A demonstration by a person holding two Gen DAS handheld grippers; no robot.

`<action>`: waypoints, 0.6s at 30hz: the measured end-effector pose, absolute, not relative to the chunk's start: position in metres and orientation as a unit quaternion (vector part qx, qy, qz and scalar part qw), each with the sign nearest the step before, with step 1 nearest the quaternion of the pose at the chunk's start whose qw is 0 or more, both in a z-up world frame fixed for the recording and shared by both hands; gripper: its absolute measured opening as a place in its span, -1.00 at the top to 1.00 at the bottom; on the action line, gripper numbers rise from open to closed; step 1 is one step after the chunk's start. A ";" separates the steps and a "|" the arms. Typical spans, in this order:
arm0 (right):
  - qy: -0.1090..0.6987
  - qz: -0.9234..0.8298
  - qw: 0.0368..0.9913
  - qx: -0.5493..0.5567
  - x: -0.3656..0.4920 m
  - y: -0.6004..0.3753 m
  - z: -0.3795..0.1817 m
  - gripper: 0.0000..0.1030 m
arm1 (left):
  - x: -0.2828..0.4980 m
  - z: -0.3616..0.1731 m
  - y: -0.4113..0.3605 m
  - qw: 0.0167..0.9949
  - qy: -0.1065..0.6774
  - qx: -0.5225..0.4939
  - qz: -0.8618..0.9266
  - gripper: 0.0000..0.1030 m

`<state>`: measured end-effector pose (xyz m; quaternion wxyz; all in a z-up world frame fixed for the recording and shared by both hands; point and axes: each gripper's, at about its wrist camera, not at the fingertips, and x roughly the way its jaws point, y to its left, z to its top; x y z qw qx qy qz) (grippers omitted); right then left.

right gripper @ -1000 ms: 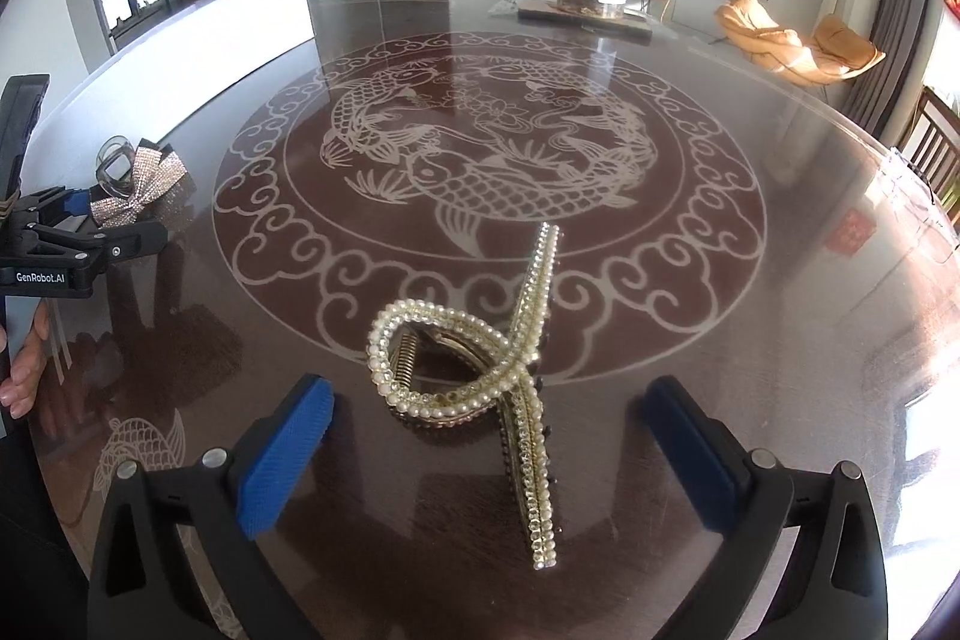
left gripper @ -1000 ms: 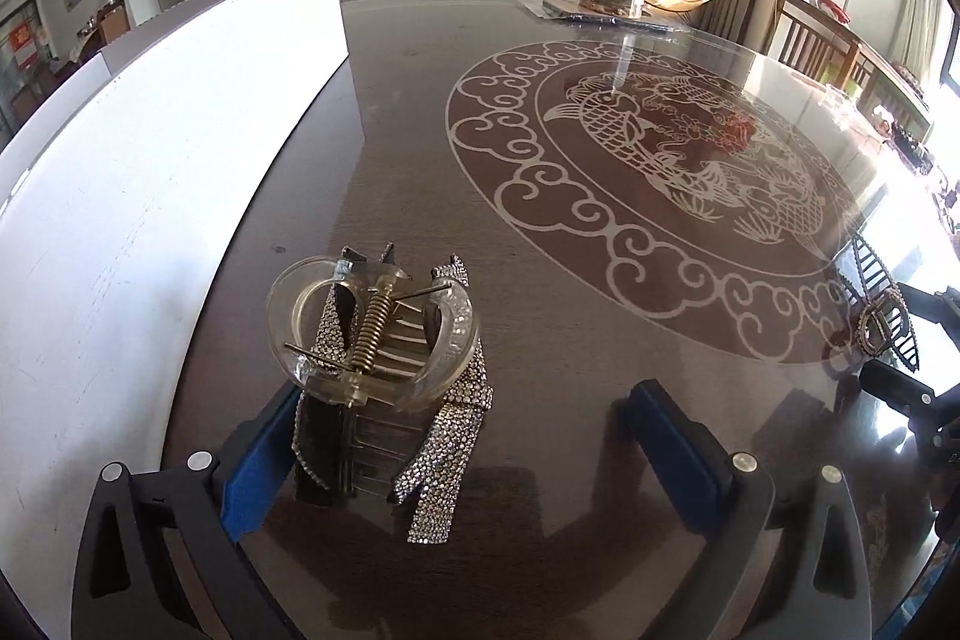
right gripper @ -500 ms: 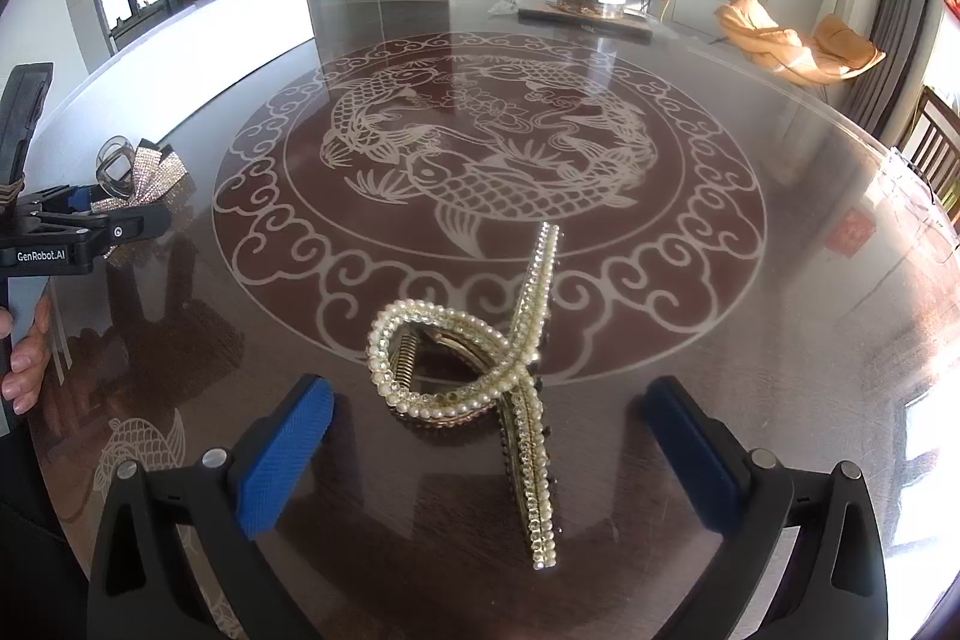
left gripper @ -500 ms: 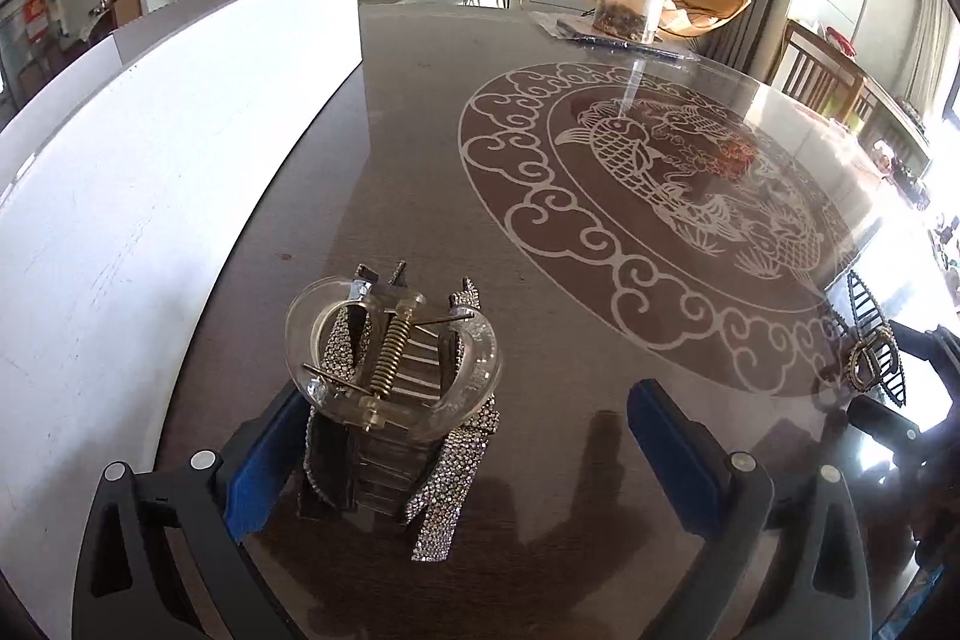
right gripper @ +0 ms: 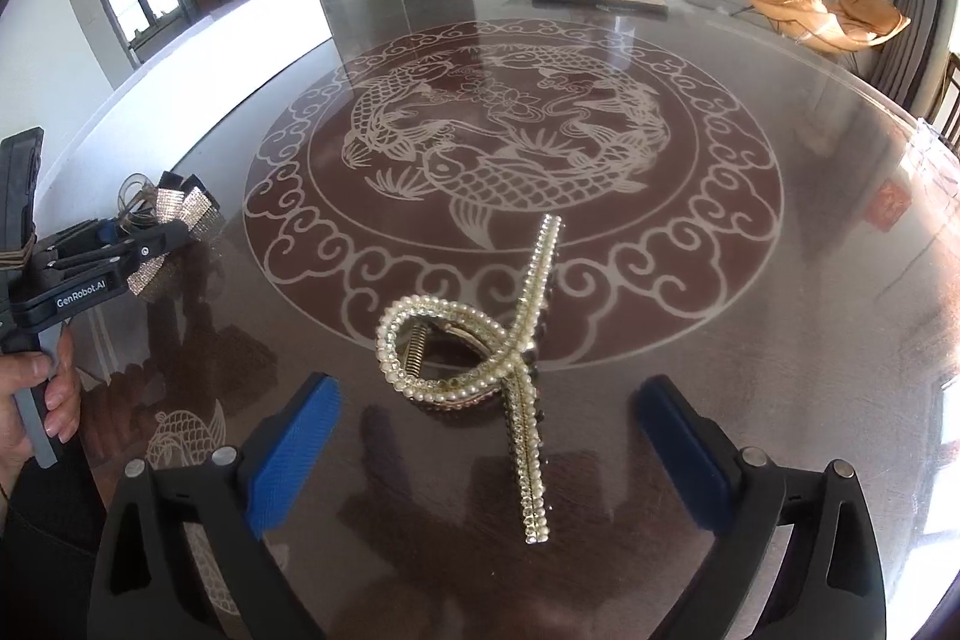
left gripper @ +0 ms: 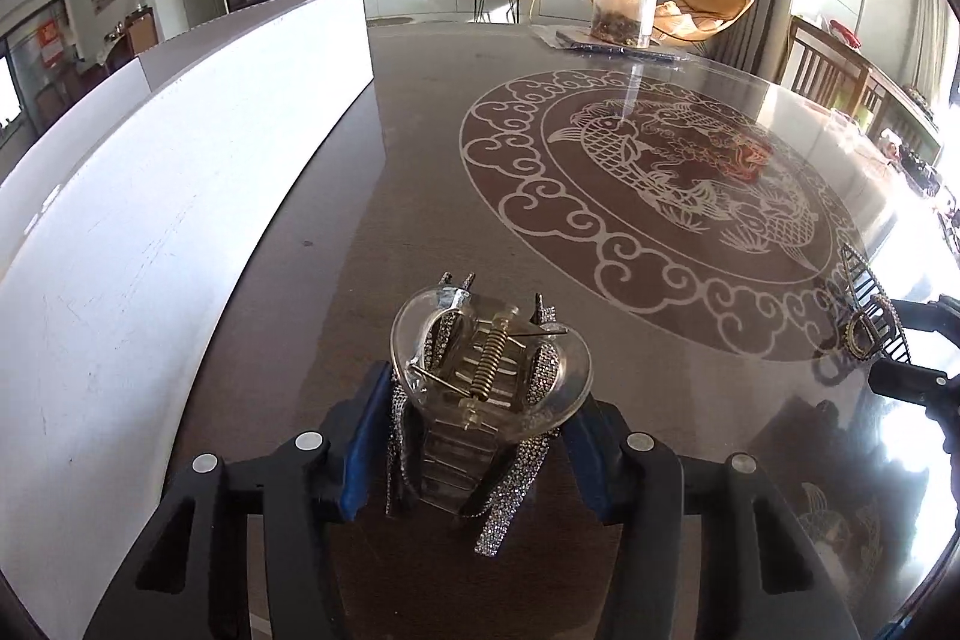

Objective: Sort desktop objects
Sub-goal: 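Lift the pearl claw clip and the clear clips above the table, then carry both tools' clips into the cardboard bin and open both tools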

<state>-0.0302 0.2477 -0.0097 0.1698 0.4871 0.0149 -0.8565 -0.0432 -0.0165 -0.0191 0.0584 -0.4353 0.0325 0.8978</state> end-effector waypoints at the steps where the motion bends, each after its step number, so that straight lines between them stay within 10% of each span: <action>1: 0.022 -0.856 0.174 0.487 -0.030 0.242 -0.010 -0.81 | -0.043 -0.019 -0.015 0.058 0.034 -0.435 0.898 -0.03; 5: 0.042 -0.868 0.146 0.473 -0.036 0.235 -0.008 0.11 | -0.041 -0.019 -0.020 0.063 0.020 -0.440 0.896 -0.03; 18: 0.004 -0.881 0.210 0.424 -0.048 0.194 0.079 0.11 | -0.004 0.067 -0.071 0.070 -0.117 -0.398 0.907 -0.03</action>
